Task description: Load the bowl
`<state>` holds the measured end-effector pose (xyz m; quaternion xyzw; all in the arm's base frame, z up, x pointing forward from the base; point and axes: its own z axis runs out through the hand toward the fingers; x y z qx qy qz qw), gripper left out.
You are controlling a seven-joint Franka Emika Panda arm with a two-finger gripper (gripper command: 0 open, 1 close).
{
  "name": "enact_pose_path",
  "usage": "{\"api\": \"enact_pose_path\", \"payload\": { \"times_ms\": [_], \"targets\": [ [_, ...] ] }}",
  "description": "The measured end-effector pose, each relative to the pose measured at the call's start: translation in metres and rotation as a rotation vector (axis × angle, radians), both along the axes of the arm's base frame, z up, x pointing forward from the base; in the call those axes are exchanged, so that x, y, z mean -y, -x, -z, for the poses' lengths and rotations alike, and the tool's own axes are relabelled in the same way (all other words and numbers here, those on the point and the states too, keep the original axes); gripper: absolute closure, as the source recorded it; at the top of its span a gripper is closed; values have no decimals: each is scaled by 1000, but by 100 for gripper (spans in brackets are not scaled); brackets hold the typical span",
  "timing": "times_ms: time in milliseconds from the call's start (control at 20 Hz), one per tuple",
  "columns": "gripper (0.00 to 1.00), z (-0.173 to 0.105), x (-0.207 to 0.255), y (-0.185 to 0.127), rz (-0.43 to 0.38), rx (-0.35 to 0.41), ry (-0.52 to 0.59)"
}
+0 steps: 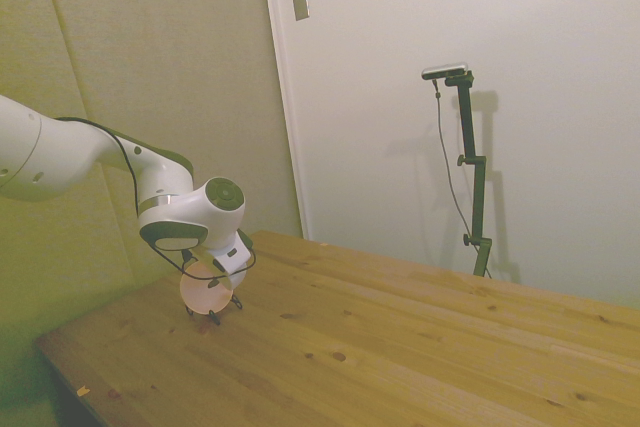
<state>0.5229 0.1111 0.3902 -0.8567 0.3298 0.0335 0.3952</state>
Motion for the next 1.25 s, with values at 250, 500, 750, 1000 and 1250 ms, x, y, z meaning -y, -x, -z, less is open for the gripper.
{"api": "enact_pose_path", "payload": {
  "times_ms": [250,500,750,1000,1250],
  "targets": [
    [0,-7,2,1,3,12,-1],
    [0,-16,10,12,12,26,7],
    [0,-38,42,40,87,13,102],
    [0,-68,67,79,213,-24,272],
    [0,-80,78,110,294,-98,396]
  ]
}}
